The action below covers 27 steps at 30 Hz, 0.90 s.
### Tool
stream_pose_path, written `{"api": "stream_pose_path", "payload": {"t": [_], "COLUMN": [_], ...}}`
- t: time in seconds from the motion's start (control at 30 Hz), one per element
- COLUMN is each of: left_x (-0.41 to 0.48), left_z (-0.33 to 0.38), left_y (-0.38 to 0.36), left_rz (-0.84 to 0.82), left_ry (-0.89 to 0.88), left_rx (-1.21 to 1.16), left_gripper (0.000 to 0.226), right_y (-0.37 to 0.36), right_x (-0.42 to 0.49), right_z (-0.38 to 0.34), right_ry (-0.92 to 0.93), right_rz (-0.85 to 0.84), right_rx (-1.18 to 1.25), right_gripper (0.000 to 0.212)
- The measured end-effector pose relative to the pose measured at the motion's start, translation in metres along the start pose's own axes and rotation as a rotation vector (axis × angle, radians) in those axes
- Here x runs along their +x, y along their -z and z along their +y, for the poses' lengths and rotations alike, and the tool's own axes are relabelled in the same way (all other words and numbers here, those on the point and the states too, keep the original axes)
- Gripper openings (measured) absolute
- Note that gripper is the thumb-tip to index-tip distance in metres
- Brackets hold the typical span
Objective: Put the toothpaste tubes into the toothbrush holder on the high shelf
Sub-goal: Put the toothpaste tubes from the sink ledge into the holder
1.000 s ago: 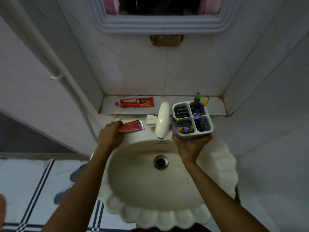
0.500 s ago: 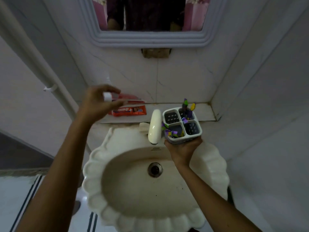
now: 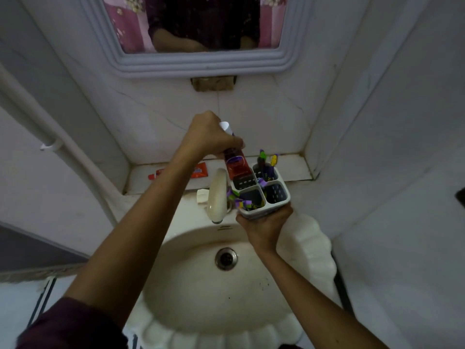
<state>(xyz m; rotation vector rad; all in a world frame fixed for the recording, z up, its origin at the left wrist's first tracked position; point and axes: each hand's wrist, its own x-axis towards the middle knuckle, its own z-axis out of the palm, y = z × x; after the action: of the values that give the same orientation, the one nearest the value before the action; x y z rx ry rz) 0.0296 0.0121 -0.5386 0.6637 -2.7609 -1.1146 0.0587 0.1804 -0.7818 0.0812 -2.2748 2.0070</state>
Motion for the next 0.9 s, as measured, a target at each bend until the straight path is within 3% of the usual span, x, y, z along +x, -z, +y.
{"api": "stream_pose_path", "payload": {"t": [0.13,0.37,0.5,0.73,0.9], "left_x": [-0.002,0.001,-0.005,-0.007,-0.012], "left_z": [0.005,-0.002,-0.004,0.004,-0.003], "left_y": [-0.013,-0.011,-0.018,-0.019,-0.04], "left_rz": [-0.023,0.139,-0.014,-0.114,-0.17], "left_ry": [0.097,0.073,0.09,-0.008,-0.113], "left_rx": [-0.085,-0.063,-0.03,0.119,0.283], "left_gripper": [0.036,0.044,0.047,0.044,0.046], "right_y": [-0.003,-0.004,-0.004,-0.005,-0.007], "right_x": [-0.002,-0.001,0.0,0.009,0.008], "right_z": [-0.002,-0.004,-0.001,0.009,0.01], "right_ry": [0.006,0.039,0.03,-0.052,-0.037], "right_rz": [0.03,0.02,0.038,0.006,0.044], "right_rx": [0.077,0.123,0.107,0.085,0.075], "right_gripper": [0.123,0.12,0.117,0.13,0.128]}}
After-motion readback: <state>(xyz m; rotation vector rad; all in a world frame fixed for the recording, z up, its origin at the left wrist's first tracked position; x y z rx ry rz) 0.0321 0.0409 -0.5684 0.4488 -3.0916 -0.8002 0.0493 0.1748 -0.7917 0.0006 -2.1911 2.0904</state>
